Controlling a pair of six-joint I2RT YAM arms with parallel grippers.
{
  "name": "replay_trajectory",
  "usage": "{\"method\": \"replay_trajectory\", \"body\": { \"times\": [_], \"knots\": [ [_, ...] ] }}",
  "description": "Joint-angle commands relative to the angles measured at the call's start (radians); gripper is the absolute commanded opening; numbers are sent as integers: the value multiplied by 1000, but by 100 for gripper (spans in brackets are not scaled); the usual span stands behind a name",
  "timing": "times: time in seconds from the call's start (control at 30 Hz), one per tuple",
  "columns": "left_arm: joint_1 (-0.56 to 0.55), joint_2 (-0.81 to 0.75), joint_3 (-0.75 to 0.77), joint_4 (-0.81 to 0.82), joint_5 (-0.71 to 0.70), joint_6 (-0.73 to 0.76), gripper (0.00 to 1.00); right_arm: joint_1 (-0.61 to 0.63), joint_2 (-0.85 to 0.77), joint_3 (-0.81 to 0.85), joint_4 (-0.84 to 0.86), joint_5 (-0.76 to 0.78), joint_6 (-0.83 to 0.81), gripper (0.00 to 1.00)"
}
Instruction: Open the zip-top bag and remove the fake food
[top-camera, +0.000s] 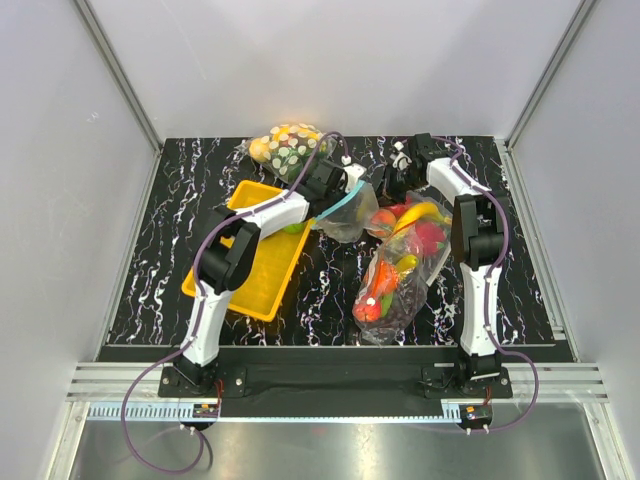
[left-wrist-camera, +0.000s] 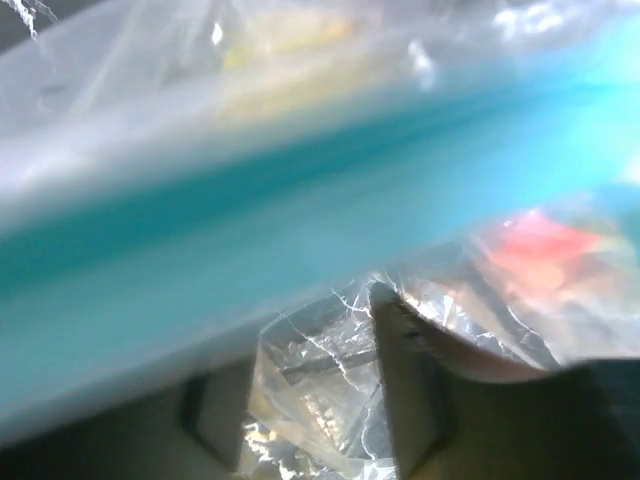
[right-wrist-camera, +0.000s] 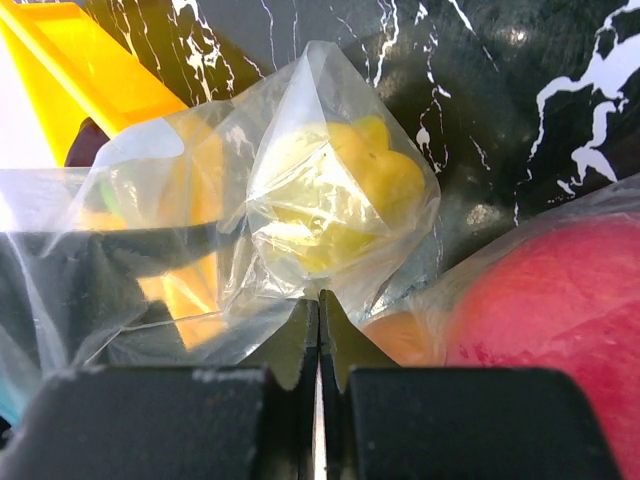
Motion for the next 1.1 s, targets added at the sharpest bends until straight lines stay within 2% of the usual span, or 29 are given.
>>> {"method": "replay_trajectory", "body": {
  "times": [0.0, 0.1, 0.27, 0.4, 0.43, 0.53, 0.73, 0.83, 0.97, 1.07],
  "knots": [
    [5, -51, 14, 82, 49, -42, 61, 7, -71, -13, 34, 12, 18, 0],
    [5, -30, 48, 82, 59, -48, 69, 5, -73, 2, 26, 18, 6, 0],
    [4, 7, 94, 64, 50, -43, 72, 4, -79, 48, 14, 34, 9, 0],
    [5, 25, 115, 47, 45, -31, 72, -10, -102, 45, 32, 37, 29, 31],
    [5, 27, 114, 47, 43, -31, 72, -16, -108, 39, 61, 38, 37, 41],
    [4, 31, 112, 42, 39, -26, 73, -28, -110, 45, 85, 51, 52, 48],
    [3, 60, 146, 15, 37, -16, 73, -30, -4, 172, 43, 63, 60, 46],
    [5, 76, 157, 10, 33, -17, 73, -21, 42, 227, 2, 86, 20, 40],
    [5, 79, 151, 12, 17, -17, 73, 2, 79, 235, -29, 116, -9, 26],
    [3, 80, 151, 13, 16, -19, 73, 19, 105, 232, -53, 150, -34, 22]
  ]
}}
